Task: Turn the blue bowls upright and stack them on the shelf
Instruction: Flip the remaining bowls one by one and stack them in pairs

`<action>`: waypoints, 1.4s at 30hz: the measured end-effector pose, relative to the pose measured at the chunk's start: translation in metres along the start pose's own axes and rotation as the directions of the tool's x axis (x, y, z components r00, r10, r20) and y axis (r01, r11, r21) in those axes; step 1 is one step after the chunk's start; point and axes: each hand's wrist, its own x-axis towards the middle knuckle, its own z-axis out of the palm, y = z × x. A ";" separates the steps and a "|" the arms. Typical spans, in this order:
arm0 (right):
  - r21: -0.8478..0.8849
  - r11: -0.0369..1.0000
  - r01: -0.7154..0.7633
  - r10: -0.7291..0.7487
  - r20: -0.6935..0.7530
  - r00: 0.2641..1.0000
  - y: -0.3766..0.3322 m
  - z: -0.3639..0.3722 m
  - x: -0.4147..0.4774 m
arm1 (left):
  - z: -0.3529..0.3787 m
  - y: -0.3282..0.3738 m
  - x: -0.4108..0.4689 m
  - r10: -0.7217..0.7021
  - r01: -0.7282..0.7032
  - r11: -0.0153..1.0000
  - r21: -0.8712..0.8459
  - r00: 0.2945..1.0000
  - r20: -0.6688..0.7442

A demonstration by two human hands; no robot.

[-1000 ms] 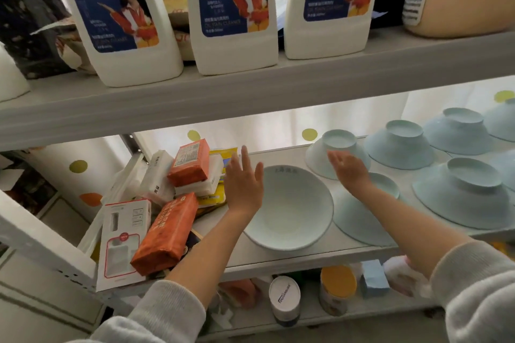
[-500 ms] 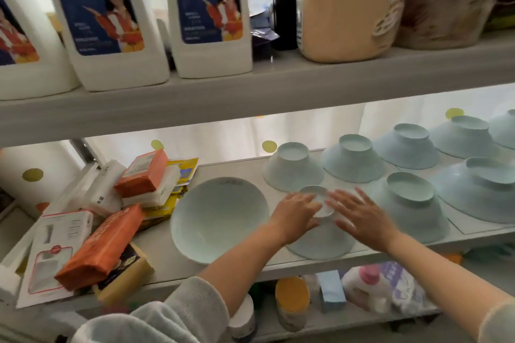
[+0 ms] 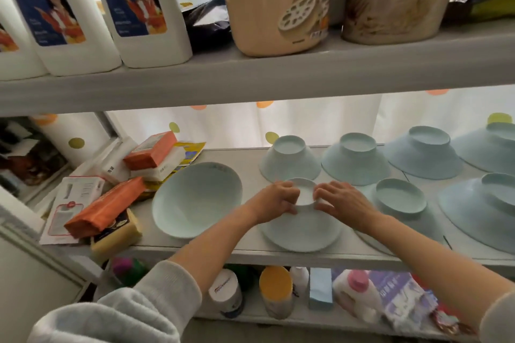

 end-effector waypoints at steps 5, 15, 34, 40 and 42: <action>0.447 0.856 -0.260 0.212 0.155 0.965 0.018 -0.043 0.029 | -0.042 0.008 0.015 -0.150 0.135 0.887 -0.442 0.989 0.000; 0.632 -0.375 -0.678 0.015 0.735 0.677 0.050 -0.065 0.035 | -0.045 -0.005 0.039 -0.339 0.600 0.259 -0.757 0.790 0.511; 0.474 -0.328 -0.817 0.203 0.880 0.428 0.035 -0.010 0.023 | -0.033 -0.041 0.041 -0.609 0.739 -0.093 -0.667 0.488 0.626; 0.408 -0.275 -0.871 0.194 0.910 0.365 0.028 -0.008 0.039 | -0.034 -0.040 0.047 -0.676 0.819 0.161 -0.551 0.499 0.543; 0.399 -0.238 -0.886 0.235 0.909 0.346 0.030 -0.009 0.046 | -0.032 -0.035 0.050 -0.725 0.814 0.332 -0.476 0.544 0.423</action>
